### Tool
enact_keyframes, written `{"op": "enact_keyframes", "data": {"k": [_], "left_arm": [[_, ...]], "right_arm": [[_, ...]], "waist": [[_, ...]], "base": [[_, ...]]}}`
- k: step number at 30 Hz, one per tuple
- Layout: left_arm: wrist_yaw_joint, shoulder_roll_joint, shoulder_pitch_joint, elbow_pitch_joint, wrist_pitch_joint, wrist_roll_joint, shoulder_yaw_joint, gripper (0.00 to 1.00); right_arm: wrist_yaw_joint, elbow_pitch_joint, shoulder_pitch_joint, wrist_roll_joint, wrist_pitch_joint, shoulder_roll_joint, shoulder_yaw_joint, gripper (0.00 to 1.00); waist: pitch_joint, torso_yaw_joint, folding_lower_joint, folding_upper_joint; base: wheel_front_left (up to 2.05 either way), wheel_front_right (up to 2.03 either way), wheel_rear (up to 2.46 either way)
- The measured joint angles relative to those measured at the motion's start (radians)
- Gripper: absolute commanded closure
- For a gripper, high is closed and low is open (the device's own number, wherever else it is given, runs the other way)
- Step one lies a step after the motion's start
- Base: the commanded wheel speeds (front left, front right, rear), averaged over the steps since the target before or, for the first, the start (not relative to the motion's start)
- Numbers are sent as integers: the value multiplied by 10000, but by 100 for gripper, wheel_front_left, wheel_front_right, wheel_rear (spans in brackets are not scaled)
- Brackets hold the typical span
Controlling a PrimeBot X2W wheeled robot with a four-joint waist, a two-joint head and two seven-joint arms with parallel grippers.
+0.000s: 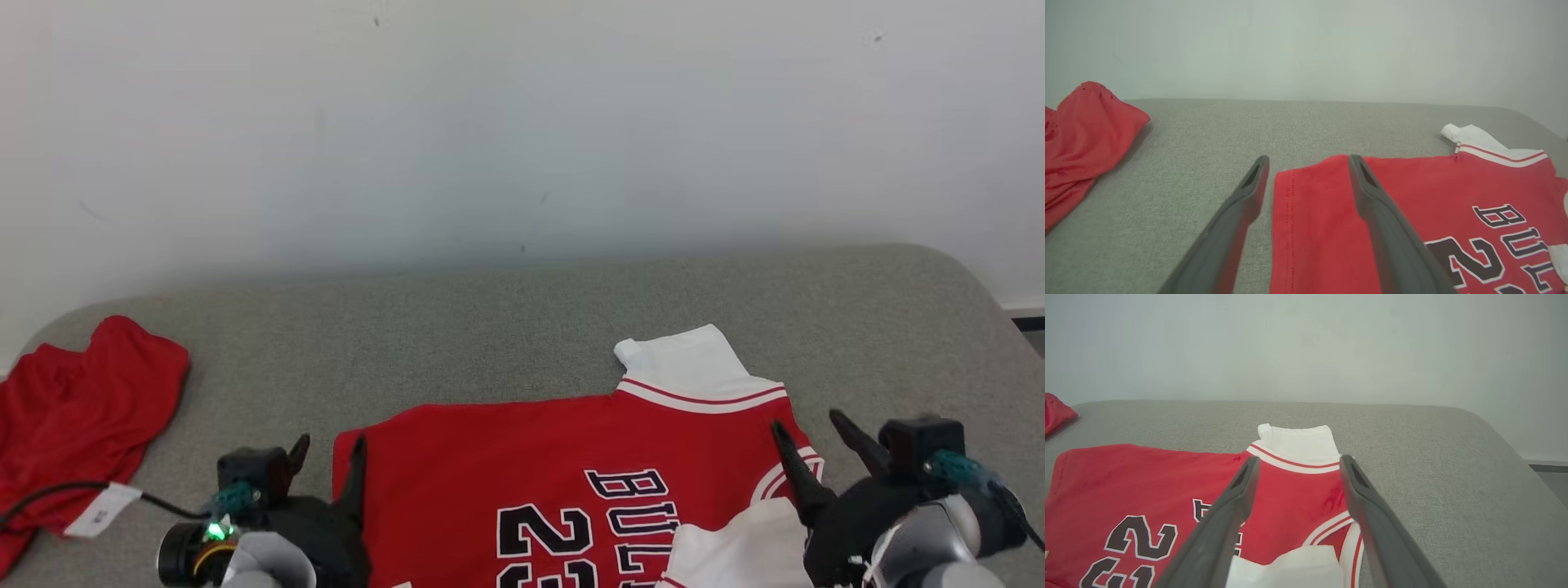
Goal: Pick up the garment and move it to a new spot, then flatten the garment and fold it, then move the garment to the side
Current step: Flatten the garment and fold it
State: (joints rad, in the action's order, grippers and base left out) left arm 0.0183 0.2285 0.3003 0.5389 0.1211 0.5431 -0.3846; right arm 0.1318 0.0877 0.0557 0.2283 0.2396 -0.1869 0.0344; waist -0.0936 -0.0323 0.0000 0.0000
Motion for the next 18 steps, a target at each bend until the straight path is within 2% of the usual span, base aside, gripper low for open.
{"op": "enact_keyframes", "data": {"k": [11, 18], "left_arm": [[211, 109, 3403, 2759, -1941, -500, -385, 0], [-25, -86, 3747, 4115, -2713, -378, -548, 0]], "right_arm": [[0, 755, 2726, 102, 368, -305, 1615, 0], [0, 1162, 3024, 82, 119, -334, 1394, 0]], "waist": [[1199, -480, 1, 1], [2011, -774, 3, 2]], "base": [[0, 0, 0], [0, 0, 0]]}}
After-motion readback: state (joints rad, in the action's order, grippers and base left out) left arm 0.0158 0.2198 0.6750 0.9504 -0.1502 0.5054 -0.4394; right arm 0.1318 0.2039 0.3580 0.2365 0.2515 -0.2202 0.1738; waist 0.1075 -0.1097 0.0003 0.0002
